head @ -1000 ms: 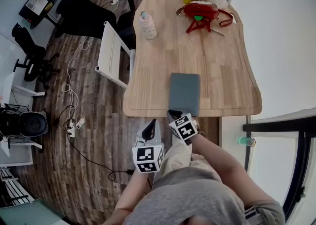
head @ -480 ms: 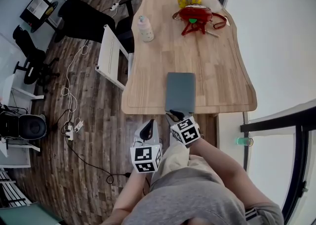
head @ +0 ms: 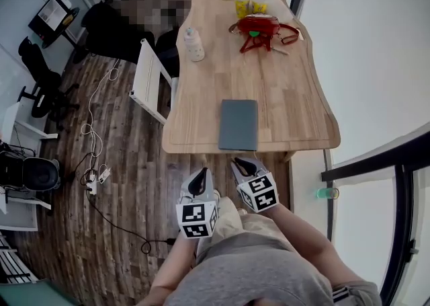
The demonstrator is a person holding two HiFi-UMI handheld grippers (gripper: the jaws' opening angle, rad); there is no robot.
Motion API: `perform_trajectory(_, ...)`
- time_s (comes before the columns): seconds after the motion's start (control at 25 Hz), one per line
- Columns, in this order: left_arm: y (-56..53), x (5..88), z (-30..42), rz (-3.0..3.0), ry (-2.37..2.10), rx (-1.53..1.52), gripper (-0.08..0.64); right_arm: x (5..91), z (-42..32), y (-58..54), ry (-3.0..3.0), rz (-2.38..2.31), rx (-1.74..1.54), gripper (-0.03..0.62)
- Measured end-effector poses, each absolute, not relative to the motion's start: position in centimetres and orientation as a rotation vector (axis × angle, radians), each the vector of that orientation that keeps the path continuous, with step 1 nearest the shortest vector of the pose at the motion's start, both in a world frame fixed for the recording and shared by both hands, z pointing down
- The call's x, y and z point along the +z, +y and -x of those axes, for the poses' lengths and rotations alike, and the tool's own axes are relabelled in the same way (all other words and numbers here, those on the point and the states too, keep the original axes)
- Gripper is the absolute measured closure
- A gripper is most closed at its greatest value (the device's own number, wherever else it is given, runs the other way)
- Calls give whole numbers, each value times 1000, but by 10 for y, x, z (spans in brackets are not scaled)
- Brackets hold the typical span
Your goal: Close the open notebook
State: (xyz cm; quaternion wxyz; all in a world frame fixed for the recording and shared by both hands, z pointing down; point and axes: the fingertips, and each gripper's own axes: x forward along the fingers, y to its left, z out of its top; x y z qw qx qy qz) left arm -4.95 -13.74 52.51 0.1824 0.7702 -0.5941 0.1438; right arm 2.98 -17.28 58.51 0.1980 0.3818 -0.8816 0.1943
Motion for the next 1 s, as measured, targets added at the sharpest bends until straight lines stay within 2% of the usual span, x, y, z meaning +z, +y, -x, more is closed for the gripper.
perform_trajectory(0.16,-131,515,45,-2205,-1661,371,555,562,-38,-159,-2496,-1117,500,589)
perform_trajectory(0.48,-107,501,44,-2293,-1583,360,555,520,-42,-127,-2526,-1230,426,590)
perform_trajectory(1.0,-32,484,86,-2400,-1472,360,555,492,-18,-28,-2484,-1430,434,591)
